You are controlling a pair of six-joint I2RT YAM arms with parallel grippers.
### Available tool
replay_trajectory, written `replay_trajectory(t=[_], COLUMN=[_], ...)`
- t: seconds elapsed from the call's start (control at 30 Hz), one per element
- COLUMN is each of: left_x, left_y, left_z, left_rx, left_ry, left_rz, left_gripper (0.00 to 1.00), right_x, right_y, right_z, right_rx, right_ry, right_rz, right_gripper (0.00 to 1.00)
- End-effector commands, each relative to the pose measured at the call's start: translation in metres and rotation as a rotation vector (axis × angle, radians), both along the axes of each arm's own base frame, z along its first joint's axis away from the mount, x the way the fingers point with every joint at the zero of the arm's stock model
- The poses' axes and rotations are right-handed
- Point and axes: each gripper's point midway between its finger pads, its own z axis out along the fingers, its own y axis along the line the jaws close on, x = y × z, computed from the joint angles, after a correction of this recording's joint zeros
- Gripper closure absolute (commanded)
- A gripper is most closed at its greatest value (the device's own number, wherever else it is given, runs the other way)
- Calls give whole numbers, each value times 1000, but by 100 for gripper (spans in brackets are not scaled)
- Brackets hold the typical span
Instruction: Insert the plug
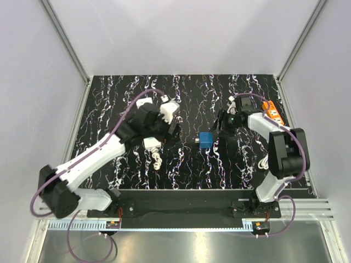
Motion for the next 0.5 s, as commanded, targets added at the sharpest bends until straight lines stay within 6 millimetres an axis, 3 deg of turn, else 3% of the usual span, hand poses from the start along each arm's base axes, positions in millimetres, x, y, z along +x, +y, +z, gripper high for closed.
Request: replay_trajectory(t=[0.0, 0.07, 0.1, 0.23, 0.27, 0.33, 0.37, 0.47], left_x=[15, 22, 26, 26, 32, 24, 11, 4], left_y=[-29, -47, -52, -88, -98, -114, -125, -141], left_z=[15, 5, 1, -13, -18, -24, -35, -58], left_rx=[26, 60, 95, 100, 113, 102, 89, 109], left_ry=[-96, -109, -143, -150, -172, -197, -213, -221], left_rz=[-170, -267, -318, -495, -531, -657, -787, -887], left_gripper=[1, 1, 1, 5, 9, 13, 13, 11], right_x=[10, 7, 4, -3, -5, -5, -3, -3], right_y=[-10, -10, -9, -22, -31, -52, -74, -93], right_z=[62, 80, 95, 116, 114, 123, 124, 132], right_rx=[15, 27, 39, 4, -40, -84, -125, -104], right_ry=[-165, -209, -247, -302, -305, -347, -366, -386], right_rz=[-91, -95, -95, -155, -186, -263, -337, -399], right_gripper=[36, 25, 22, 17, 16, 14, 12, 12])
